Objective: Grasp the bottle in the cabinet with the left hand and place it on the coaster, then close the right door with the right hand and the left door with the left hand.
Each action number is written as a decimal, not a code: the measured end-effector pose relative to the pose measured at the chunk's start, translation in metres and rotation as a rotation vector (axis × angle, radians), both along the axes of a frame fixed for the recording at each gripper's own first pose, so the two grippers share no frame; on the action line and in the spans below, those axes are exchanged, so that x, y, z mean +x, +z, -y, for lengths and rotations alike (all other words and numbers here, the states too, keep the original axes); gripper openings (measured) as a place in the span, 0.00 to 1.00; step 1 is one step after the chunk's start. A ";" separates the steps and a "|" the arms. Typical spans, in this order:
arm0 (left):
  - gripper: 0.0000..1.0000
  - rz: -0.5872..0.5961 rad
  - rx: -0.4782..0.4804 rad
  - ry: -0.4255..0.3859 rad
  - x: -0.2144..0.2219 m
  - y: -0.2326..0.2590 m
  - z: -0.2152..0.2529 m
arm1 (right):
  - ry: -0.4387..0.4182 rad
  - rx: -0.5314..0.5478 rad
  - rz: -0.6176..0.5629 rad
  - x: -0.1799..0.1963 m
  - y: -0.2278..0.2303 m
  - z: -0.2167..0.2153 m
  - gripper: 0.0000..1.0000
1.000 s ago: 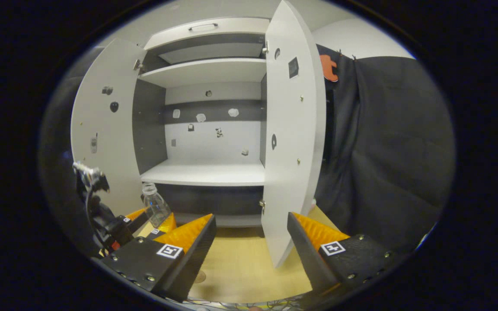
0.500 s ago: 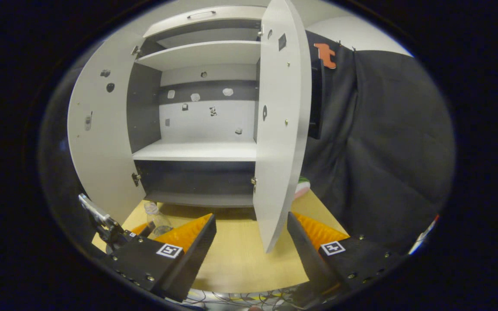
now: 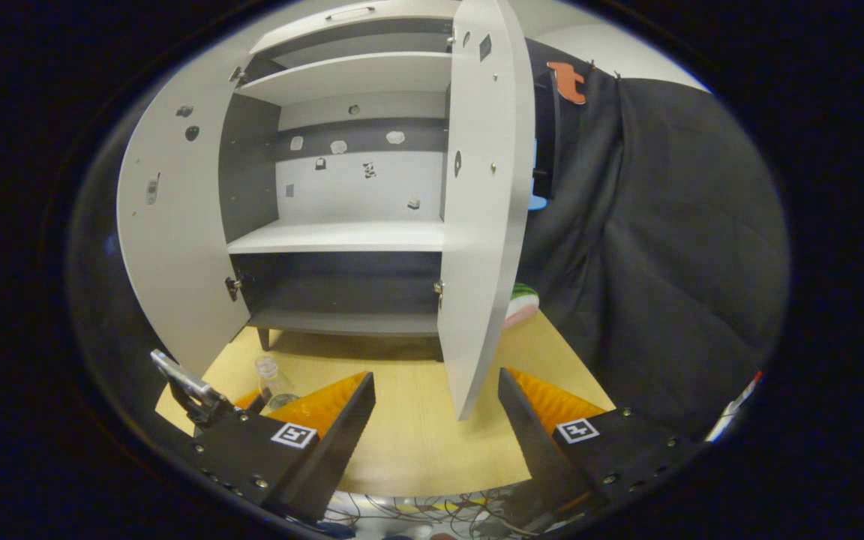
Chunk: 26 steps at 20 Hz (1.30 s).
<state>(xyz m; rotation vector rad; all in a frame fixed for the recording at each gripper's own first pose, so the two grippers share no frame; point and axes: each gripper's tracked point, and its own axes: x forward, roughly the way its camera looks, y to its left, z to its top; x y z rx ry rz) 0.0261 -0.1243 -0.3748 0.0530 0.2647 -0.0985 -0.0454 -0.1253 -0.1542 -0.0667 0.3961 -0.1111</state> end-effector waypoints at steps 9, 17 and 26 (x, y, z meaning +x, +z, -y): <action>0.82 -0.025 -0.016 0.051 -0.019 0.001 -0.002 | 0.016 0.021 -0.003 -0.008 -0.005 -0.003 0.97; 0.85 -0.044 -0.020 0.060 -0.028 0.002 -0.004 | 0.025 0.028 -0.007 -0.014 -0.009 -0.004 1.00; 0.88 0.026 -0.016 0.062 -0.030 0.041 -0.005 | 0.039 0.035 0.008 -0.016 -0.003 -0.007 0.97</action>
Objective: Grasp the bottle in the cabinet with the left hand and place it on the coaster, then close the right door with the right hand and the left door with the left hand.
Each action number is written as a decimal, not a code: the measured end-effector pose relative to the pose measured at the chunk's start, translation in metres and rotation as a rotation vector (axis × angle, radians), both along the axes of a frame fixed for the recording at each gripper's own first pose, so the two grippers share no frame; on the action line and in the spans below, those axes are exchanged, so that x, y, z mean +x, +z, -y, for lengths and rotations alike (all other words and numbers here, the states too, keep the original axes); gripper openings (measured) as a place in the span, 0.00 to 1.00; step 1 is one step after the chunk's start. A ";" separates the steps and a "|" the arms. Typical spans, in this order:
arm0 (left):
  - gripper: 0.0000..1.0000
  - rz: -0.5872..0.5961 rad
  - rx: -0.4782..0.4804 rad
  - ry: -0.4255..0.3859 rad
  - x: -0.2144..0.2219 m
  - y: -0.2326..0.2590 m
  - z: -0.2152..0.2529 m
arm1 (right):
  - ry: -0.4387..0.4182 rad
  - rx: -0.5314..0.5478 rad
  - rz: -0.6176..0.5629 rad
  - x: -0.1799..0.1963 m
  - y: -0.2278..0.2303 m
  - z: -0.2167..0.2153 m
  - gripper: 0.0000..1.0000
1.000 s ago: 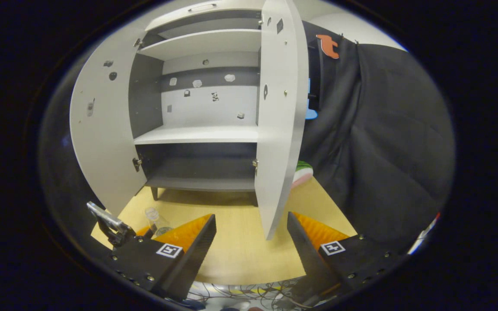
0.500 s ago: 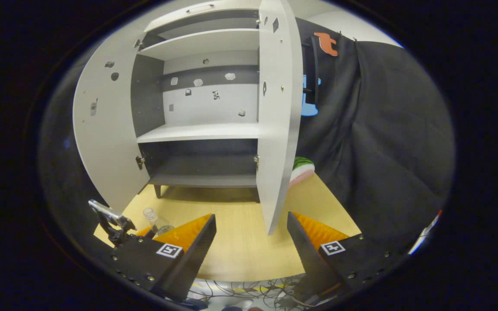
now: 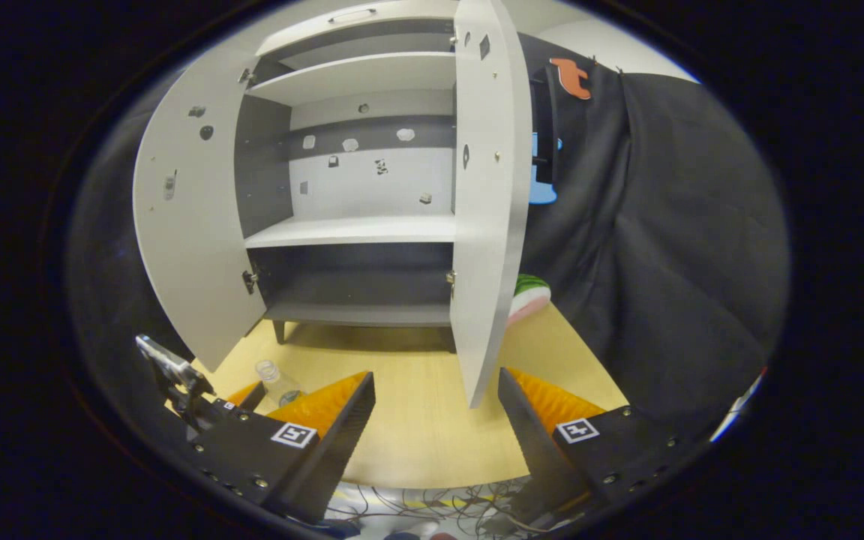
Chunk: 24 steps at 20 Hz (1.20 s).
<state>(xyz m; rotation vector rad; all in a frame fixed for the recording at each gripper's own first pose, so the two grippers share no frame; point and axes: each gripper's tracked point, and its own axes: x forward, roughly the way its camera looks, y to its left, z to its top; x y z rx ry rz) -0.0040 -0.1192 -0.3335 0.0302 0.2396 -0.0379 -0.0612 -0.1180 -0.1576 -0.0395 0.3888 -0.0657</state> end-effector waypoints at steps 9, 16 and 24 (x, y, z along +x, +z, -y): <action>0.87 0.123 0.017 -0.032 0.004 0.133 0.002 | -0.004 0.056 0.156 0.012 0.073 0.022 1.00; 0.87 0.195 -0.005 -0.024 0.014 0.237 -0.009 | -0.038 0.086 0.285 0.036 0.139 0.081 1.00; 0.87 0.190 0.027 0.017 0.007 0.265 -0.028 | -0.031 0.109 0.315 0.084 0.160 0.123 1.00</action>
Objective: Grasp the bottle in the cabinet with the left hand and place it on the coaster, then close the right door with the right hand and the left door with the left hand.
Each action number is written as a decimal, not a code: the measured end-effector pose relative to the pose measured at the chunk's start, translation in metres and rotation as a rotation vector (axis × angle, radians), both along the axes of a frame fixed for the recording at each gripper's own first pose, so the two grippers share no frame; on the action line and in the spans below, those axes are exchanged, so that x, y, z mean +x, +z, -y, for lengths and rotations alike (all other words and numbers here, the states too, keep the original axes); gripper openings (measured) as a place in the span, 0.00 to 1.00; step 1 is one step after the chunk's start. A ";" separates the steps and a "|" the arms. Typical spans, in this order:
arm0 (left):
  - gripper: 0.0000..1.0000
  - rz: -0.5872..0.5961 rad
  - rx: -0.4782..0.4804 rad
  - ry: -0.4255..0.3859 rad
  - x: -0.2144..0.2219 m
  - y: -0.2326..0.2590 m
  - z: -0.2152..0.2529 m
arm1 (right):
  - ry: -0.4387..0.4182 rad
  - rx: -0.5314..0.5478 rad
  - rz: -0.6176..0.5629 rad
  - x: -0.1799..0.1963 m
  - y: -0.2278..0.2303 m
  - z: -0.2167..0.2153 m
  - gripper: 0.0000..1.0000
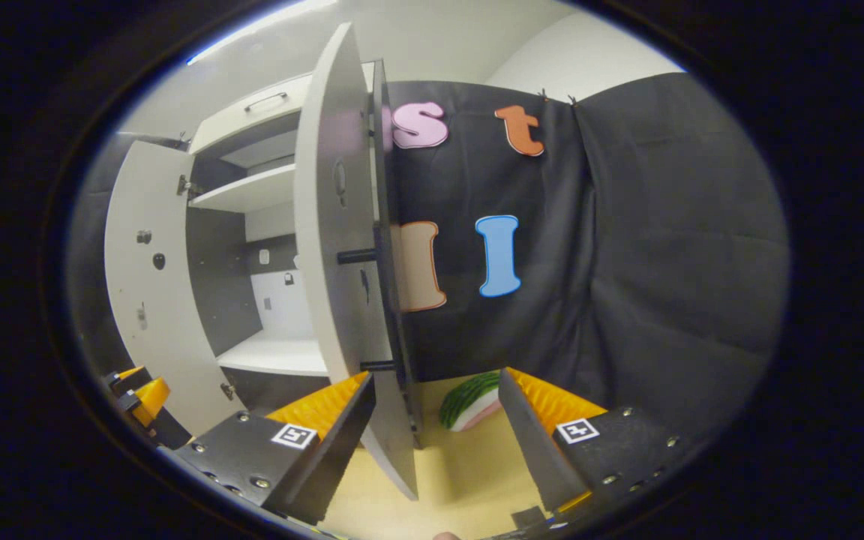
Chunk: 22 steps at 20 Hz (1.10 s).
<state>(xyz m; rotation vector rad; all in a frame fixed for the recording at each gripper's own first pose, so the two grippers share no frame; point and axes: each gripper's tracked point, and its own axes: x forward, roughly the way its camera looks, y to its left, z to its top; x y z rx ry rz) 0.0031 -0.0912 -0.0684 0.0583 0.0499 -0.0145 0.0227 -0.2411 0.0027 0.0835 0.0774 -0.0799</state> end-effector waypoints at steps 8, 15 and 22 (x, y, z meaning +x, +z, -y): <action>0.87 -0.045 -0.017 0.052 0.001 -0.007 -0.023 | 0.042 0.002 0.005 0.014 0.001 -0.006 0.98; 0.87 -0.047 -0.023 0.060 -0.003 -0.004 -0.036 | 0.120 -0.032 0.010 0.019 0.002 -0.045 0.98; 0.88 -0.021 -0.011 0.059 -0.006 0.008 -0.051 | 0.225 -0.037 0.021 0.039 -0.002 -0.108 0.98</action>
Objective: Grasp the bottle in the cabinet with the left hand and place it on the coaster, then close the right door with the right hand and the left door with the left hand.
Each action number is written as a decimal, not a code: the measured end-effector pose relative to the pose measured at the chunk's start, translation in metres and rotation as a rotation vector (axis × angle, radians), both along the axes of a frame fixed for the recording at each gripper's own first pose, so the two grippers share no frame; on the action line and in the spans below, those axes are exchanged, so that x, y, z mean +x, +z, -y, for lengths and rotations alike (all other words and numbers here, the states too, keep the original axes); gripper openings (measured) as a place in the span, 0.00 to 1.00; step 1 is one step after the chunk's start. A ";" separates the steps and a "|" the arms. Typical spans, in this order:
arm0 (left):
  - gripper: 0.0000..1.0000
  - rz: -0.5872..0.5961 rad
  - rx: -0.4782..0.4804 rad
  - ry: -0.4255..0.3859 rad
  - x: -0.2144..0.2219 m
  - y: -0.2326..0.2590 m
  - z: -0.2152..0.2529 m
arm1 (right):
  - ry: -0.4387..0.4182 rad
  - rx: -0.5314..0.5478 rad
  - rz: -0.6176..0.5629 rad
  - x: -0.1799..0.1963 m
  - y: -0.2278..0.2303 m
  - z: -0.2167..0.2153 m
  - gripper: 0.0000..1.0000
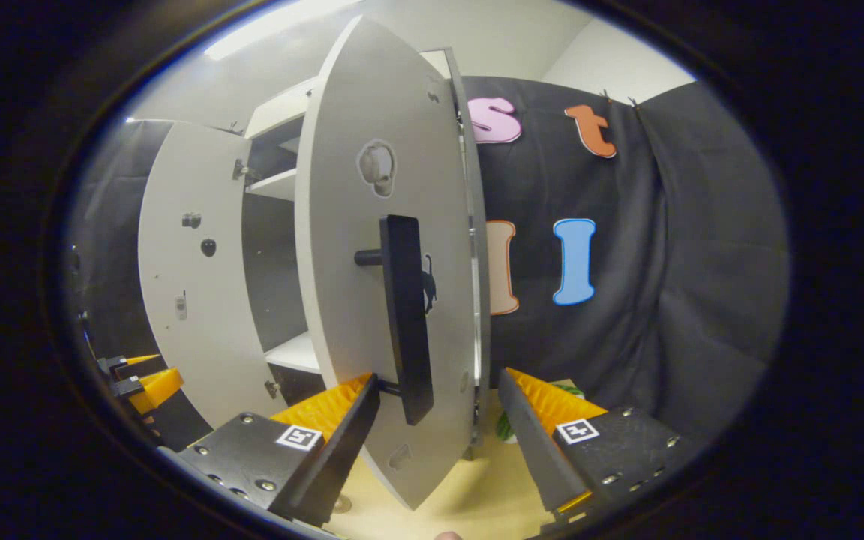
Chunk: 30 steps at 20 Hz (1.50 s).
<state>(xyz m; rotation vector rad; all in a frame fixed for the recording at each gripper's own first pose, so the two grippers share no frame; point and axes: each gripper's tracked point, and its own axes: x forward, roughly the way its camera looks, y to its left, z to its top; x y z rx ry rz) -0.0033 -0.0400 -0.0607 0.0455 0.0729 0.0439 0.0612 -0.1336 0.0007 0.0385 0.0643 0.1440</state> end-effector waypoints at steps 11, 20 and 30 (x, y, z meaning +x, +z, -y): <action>0.86 0.007 -0.040 0.037 -0.006 0.008 -0.035 | 0.070 -0.024 0.033 0.064 -0.002 -0.097 0.99; 0.88 -0.006 -0.087 0.096 -0.008 0.007 -0.080 | 0.063 -0.053 0.083 0.109 0.002 -0.133 0.97; 0.86 0.006 -0.112 0.110 -0.003 0.028 -0.137 | -0.006 -0.071 0.102 0.155 0.003 -0.156 0.97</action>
